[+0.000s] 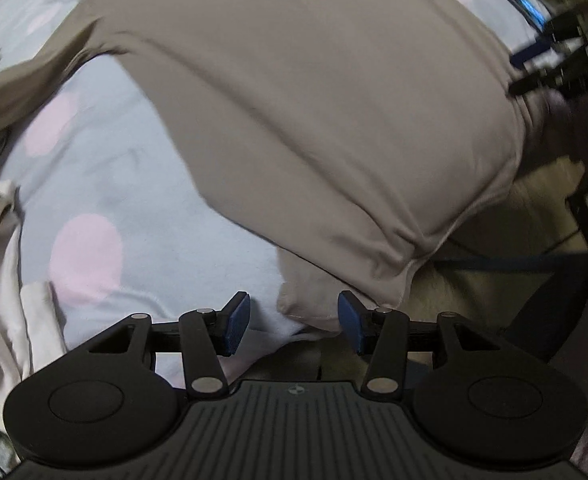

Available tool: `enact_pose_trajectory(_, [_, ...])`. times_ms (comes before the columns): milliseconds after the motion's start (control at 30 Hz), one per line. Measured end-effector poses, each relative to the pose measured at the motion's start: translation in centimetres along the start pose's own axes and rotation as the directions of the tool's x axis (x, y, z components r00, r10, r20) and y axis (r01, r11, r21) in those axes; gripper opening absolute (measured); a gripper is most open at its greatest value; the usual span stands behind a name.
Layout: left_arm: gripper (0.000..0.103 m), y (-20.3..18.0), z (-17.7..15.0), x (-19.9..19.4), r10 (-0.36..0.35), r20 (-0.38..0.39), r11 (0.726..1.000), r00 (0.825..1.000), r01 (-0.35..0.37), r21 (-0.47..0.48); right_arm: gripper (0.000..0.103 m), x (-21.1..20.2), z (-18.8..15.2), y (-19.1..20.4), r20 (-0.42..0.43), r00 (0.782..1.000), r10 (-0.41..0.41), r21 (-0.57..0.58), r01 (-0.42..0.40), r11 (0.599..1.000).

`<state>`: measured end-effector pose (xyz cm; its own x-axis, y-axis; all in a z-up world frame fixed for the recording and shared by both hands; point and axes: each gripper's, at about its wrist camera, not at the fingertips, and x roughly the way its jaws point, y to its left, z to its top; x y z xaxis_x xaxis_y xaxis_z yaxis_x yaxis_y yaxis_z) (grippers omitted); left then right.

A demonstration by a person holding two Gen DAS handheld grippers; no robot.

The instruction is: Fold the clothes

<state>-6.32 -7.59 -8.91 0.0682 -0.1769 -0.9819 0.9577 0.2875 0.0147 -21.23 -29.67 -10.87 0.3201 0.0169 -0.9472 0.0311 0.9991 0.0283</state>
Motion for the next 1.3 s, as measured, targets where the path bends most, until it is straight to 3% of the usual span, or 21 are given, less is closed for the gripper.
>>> enact_pose_trajectory(300, [0.044,-0.6,0.0,0.7,-0.012,-0.015,1.0,1.0,0.012,0.016,0.055,0.0,-0.9,-0.7,-0.013,1.0,-0.005,0.005,0.005,1.0])
enact_pose_trajectory(433, [0.032,-0.6,-0.1,0.6,-0.02,-0.012,1.0,1.0,0.02,0.009,0.055,0.1,-1.6,-1.0,-0.055,0.998,0.012,0.023,-0.011,1.0])
enact_pose_trajectory(700, [0.033,-0.4,0.4,-1.1,-0.01,0.05,1.0,0.999,0.01,0.006,0.054,0.8,-3.5,-2.8,-0.175,0.98,0.098,0.125,-0.077,0.989])
enact_pose_trajectory(800, [0.038,-0.2,0.6,-1.4,-0.009,0.065,1.0,0.998,0.009,0.003,0.052,1.8,-3.6,-3.0,-0.209,0.974,0.089,0.126,-0.064,0.99])
enact_pose_trajectory(900, [0.038,-0.5,0.9,-0.9,-0.009,0.051,0.999,0.999,0.007,0.031,0.052,2.9,-3.3,-3.1,-0.232,0.969,0.088,0.127,-0.059,0.99])
enact_pose_trajectory(933, [0.034,-0.6,1.0,-0.6,-0.007,0.043,0.999,0.999,0.005,0.043,0.051,3.2,-3.2,-3.0,-0.238,0.967,0.086,0.123,-0.057,0.991])
enact_pose_trajectory(967, [0.029,-0.8,1.0,-0.3,-0.007,0.038,0.999,0.999,0.005,0.049,0.048,3.5,-3.2,-2.9,-0.246,0.966,0.082,0.12,-0.054,0.991])
enact_pose_trajectory(1033, [0.015,-0.8,0.9,-0.1,-0.01,0.022,0.999,1.0,0.009,0.051,0.028,3.7,-3.2,-2.8,-0.262,0.961,0.085,0.118,-0.056,0.991])
enact_pose_trajectory(1067, [0.011,-0.7,0.8,0.0,-0.01,0.013,0.999,1.0,0.009,0.048,0.006,3.8,-3.2,-2.8,-0.267,0.959,0.094,0.12,-0.064,0.991])
enact_pose_trajectory(1133, [0.004,-0.5,0.6,-0.1,-0.026,0.006,0.999,1.0,0.026,0.029,0.005,3.6,-3.1,-2.6,-0.255,0.96,0.115,0.118,-0.087,0.989])
enact_pose_trajectory(1300, [0.003,0.3,0.5,-2.2,-0.085,-0.049,0.996,0.995,0.083,-0.039,0.002,2.1,-2.4,-2.0,-0.271,0.953,0.134,0.069,-0.12,0.99])
